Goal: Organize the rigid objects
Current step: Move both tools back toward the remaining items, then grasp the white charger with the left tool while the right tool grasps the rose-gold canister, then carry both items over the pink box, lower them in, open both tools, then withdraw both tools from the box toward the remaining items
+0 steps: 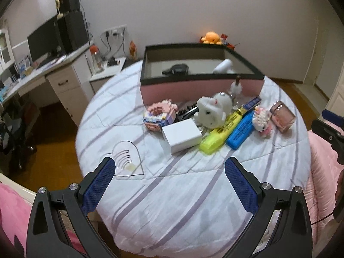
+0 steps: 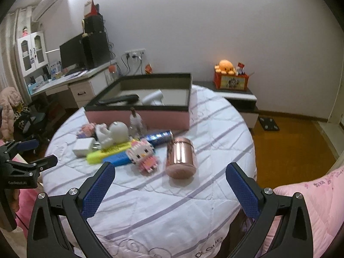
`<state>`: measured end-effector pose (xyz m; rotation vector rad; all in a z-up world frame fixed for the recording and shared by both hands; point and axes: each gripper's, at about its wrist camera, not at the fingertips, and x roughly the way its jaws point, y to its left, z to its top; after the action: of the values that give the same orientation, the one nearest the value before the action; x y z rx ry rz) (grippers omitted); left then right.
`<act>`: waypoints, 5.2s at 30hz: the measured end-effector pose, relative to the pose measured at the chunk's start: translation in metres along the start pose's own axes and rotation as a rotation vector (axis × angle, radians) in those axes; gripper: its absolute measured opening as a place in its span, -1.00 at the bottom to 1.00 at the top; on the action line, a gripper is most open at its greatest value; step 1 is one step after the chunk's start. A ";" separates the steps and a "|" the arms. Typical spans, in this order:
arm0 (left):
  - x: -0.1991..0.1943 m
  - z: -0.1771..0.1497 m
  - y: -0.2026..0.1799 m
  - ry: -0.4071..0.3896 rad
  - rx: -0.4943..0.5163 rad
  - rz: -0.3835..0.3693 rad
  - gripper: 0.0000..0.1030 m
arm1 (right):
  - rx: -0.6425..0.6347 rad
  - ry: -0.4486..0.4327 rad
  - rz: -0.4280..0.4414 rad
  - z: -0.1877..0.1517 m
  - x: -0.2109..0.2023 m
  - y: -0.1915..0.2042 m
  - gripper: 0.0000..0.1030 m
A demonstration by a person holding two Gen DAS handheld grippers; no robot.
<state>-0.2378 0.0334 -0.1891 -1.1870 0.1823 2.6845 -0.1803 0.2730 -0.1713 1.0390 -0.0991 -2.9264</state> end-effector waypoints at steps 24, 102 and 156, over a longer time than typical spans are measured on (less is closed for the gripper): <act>0.093 0.027 0.007 0.102 -0.095 -0.078 0.84 | 0.078 0.139 -0.025 0.001 0.091 -0.038 1.00; 0.176 0.251 0.000 0.096 0.183 -0.180 0.25 | -0.185 0.215 0.182 0.191 0.217 0.021 -0.08; -0.105 0.059 0.002 -0.380 -0.041 0.110 1.00 | -0.146 -0.269 0.064 0.083 -0.057 0.065 1.00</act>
<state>-0.2117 0.0288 -0.0710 -0.6713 0.1368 2.9593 -0.1872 0.2155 -0.0667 0.6083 0.0719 -2.9438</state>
